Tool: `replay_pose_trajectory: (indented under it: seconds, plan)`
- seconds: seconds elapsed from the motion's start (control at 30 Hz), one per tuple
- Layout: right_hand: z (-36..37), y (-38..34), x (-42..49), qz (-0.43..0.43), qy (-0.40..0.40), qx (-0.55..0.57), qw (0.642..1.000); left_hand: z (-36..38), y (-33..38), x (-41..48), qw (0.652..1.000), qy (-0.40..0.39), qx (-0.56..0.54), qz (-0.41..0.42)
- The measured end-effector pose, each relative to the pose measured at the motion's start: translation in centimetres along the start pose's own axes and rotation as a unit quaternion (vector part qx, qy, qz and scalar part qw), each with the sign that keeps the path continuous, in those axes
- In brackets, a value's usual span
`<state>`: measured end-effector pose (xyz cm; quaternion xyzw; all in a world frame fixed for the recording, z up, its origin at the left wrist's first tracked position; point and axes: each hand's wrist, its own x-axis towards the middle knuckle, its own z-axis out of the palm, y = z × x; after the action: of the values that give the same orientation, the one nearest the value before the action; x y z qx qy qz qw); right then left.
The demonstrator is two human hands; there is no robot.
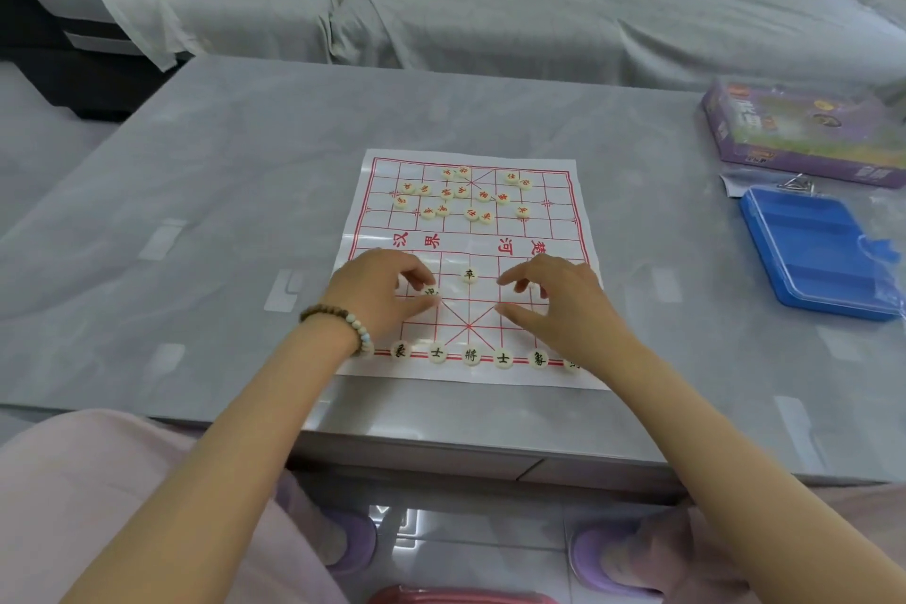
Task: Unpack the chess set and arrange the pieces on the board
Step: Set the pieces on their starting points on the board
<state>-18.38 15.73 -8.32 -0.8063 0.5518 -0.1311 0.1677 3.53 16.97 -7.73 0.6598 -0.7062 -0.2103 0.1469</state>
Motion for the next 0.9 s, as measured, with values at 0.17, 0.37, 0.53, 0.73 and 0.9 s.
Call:
replay_pose_trajectory:
  seconds: [0.17, 0.37, 0.53, 0.73, 0.9]
  plan:
    - [1.5, -1.6, 0.4, -0.027, -0.045, 0.007, 0.999, -2.1, -4.6, -1.1, 0.999, 0.017, 0.008, -0.041]
    - [1.9, -2.1, 0.6, -0.044, -0.034, 0.015, 0.998, -1.6, -5.7, -1.6, 0.999, 0.028, 0.018, -0.019]
    - [1.7, -2.9, 0.0, -0.051, -0.075, 0.057, 0.994, -1.4, -5.5, -1.5, 0.999, 0.035, 0.016, -0.011]
    - [2.2, -3.4, -1.3, -0.113, -0.171, 0.042, 0.978, -1.4, -5.4, -1.6, 0.999, 0.041, 0.012, -0.014]
    - [2.6, -3.2, -1.5, -0.108, -0.195, 0.048, 0.974, -1.6, -4.7, -1.7, 0.999, 0.038, 0.022, -0.019]
